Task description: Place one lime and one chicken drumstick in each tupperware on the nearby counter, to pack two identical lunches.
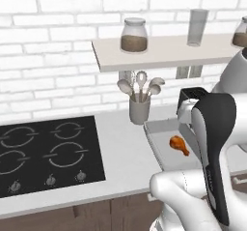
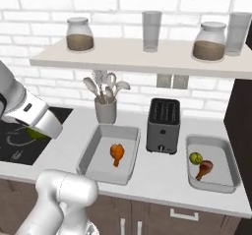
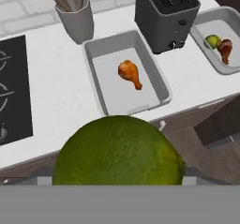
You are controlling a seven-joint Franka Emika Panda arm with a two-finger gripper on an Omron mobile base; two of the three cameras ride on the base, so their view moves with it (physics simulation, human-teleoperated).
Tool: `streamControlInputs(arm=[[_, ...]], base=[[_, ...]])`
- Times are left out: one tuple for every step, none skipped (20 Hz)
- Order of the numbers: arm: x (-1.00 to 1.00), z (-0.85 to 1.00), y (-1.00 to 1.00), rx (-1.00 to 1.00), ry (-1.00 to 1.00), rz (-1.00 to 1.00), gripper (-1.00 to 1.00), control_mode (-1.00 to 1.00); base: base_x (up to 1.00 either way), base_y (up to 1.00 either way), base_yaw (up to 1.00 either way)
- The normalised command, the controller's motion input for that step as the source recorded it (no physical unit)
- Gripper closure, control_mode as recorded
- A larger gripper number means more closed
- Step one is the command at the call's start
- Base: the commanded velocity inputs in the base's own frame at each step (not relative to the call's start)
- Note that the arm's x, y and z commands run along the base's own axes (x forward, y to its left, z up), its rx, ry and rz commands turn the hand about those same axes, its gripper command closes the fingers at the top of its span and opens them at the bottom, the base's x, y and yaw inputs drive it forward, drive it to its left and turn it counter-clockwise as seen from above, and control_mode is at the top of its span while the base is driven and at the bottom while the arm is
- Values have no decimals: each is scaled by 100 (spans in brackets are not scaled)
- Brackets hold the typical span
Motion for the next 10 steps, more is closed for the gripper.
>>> streamControlInputs(arm=[[0,0,0,0,0,0,100,100],[0,0,0,0,0,0,100,100],[0,0,0,0,0,0,100,100],[0,0,0,0,0,0,100,100],[0,0,0,0,0,0,100,100],[0,0,0,0,0,0,100,100],[0,0,0,0,0,0,100,100],[0,0,0,0,0,0,100,100],[0,0,0,0,0,0,100,100],[0,0,0,0,0,0,100,100]], base=[[0,0,0],[0,0,0],[0,0,0],[0,0,0],[0,0,0],[0,0,0],[0,0,0],[0,0,0],[0,0,0],[0,0,0]])
